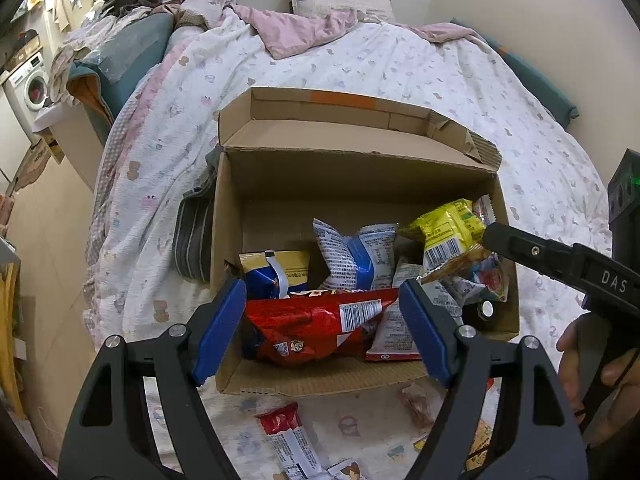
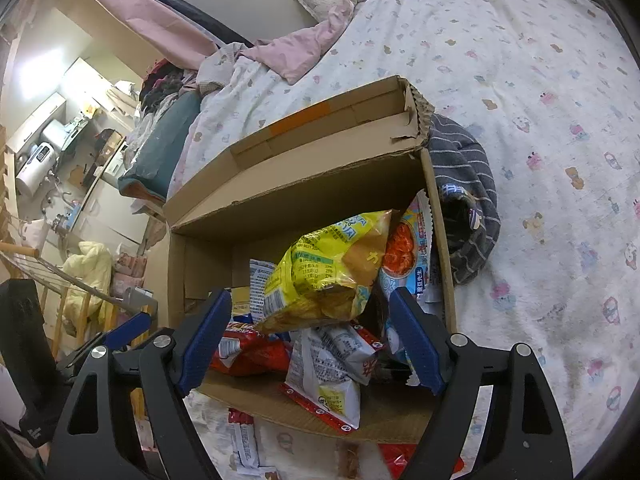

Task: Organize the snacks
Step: 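Lower the red bag into the box with the left gripper while the right gripper lowers the yellow bag in, then open both grippers and withdraw them from the box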

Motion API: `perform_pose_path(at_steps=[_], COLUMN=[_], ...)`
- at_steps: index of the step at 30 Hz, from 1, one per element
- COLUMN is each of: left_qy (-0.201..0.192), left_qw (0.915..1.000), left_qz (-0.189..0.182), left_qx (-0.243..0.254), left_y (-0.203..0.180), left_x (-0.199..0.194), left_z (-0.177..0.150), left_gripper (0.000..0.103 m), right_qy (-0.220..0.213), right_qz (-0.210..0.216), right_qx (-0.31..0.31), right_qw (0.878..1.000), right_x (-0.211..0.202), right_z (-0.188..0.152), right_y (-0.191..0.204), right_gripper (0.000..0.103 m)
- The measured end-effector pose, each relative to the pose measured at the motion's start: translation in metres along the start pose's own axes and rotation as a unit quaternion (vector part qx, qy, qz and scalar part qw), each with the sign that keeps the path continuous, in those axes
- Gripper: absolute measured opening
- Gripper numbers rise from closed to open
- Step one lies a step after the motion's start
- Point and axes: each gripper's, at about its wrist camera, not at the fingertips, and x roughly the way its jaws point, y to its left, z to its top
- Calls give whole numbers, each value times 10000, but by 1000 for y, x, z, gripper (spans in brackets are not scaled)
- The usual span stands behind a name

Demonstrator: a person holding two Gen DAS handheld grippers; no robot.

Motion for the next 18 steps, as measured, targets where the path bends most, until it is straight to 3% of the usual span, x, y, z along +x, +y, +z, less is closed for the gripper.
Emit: perform_pose_path(at_steps=[14,18], left_qy=[-143,-384], left_qw=[9996,9979], left_qz=[199,510], left_qx=[-141,-43], left_y=[7,3], left_x=[-11,-28], left_z=[-15,-22], left_gripper=[76,76], right_qy=[-208,-295], right_qz=[-5,-48], right_qx=[-4,40], right_qw=[9998,9995], right_x=[-31,-49], right_z=[-11,-22], right_y=[-4,-6], right_gripper=[84,84])
